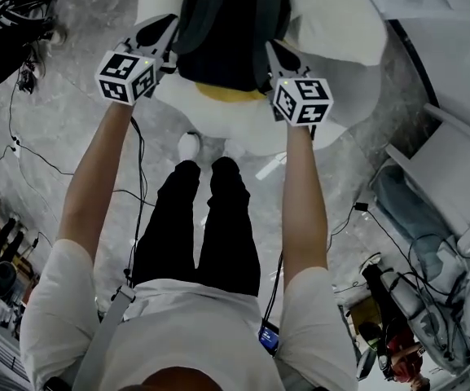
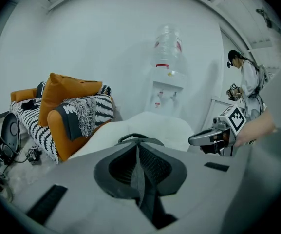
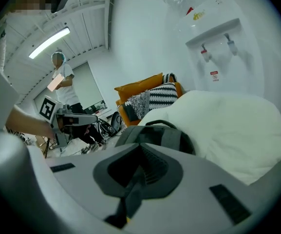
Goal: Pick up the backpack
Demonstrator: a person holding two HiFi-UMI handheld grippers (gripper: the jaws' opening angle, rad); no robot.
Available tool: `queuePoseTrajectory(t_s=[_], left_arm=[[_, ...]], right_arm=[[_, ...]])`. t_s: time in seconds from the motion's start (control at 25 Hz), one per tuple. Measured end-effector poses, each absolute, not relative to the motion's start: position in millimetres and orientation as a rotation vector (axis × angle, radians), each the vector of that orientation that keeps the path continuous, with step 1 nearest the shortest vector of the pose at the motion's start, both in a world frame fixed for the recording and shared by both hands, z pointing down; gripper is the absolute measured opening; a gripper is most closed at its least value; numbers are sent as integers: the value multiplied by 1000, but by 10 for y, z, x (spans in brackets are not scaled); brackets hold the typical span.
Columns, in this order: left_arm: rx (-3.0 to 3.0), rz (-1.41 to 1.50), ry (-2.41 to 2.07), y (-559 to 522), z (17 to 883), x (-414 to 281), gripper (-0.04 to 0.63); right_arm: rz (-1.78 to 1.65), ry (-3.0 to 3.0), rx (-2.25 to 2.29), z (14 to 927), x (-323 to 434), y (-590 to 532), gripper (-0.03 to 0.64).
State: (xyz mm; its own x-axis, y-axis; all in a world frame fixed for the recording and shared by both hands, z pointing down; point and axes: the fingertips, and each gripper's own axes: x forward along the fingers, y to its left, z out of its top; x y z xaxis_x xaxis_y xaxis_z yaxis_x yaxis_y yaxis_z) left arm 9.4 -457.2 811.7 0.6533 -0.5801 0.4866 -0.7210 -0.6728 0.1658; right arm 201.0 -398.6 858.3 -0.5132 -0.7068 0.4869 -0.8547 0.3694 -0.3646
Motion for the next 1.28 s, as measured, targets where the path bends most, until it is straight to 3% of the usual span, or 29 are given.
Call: queuePoseTrajectory(t_s=[0.2, 0.56, 1.0, 1.28], left_arm=[[2528, 605, -1002, -4670, 8481, 131, 7], [2483, 630, -951, -4807, 9095, 252, 124], [2523, 617, -875, -4884, 9424, 532, 138], [2544, 627, -846, -4979, 9504, 565, 138]], right_arm=[[831, -2353, 1414, 8924, 2101, -4122, 8], [817, -2328, 1459, 9424, 2294, -4203, 12], [790, -2316, 1475, 9826, 2390, -4343, 152], [804, -2343, 1441, 9901, 2317, -4682, 178]])
